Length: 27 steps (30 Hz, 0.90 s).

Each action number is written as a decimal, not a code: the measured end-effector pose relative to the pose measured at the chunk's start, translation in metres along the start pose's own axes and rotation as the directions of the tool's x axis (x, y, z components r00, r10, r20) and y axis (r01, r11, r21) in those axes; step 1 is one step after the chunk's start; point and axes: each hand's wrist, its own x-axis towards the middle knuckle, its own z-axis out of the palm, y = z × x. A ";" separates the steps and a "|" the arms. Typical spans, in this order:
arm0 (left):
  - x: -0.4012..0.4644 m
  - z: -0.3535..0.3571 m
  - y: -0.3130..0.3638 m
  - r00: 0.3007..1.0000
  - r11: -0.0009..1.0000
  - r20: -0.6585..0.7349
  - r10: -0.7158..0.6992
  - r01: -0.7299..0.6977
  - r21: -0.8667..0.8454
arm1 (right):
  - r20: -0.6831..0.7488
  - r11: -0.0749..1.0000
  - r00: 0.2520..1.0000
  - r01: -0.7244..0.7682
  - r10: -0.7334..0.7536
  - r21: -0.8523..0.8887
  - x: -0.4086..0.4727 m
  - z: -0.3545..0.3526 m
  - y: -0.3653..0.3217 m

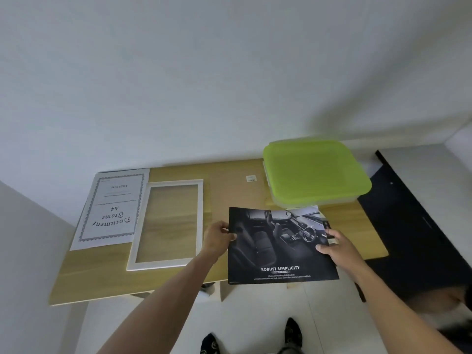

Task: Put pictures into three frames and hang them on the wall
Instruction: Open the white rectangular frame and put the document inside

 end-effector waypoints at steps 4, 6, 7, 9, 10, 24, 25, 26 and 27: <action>0.001 0.055 0.010 0.999 0.999 0.014 -0.036 0.036 0.041 | -0.011 0.996 0.999 -0.035 0.035 -0.082 0.025 -0.044 0.023; -0.002 0.085 0.017 0.998 0.997 0.014 -0.062 0.061 0.050 | -0.020 0.991 0.998 -0.054 0.052 -0.122 0.043 -0.069 0.033; -0.003 0.098 0.020 0.997 0.996 0.018 -0.070 0.069 0.057 | -0.029 0.989 0.998 -0.059 0.055 -0.134 0.050 -0.080 0.037; -0.004 0.122 0.029 0.997 0.995 0.008 -0.080 0.079 0.068 | -0.042 0.985 0.998 -0.060 0.053 -0.163 0.069 -0.100 0.044; -0.003 0.133 0.032 0.996 0.994 -0.007 -0.084 0.084 0.073 | -0.037 0.983 0.998 -0.059 0.053 -0.174 0.077 -0.109 0.045; -0.023 0.209 0.054 0.980 0.808 -0.032 0.198 -0.145 0.571 | 0.016 0.582 0.951 0.203 -0.309 -0.787 0.122 -0.133 0.056; -0.025 0.212 0.052 0.969 0.724 -0.006 0.245 -0.179 0.666 | 0.068 0.521 0.922 0.275 -0.381 -0.808 0.123 -0.130 0.058; -0.029 0.214 0.053 0.962 0.655 0.018 0.274 -0.200 0.729 | 0.131 0.472 0.889 0.352 -0.438 -0.808 0.124 -0.126 0.060; -0.031 0.217 0.052 0.956 0.596 0.047 0.288 -0.217 0.773 | 0.193 0.423 0.858 0.416 -0.477 -0.805 0.125 -0.122 0.063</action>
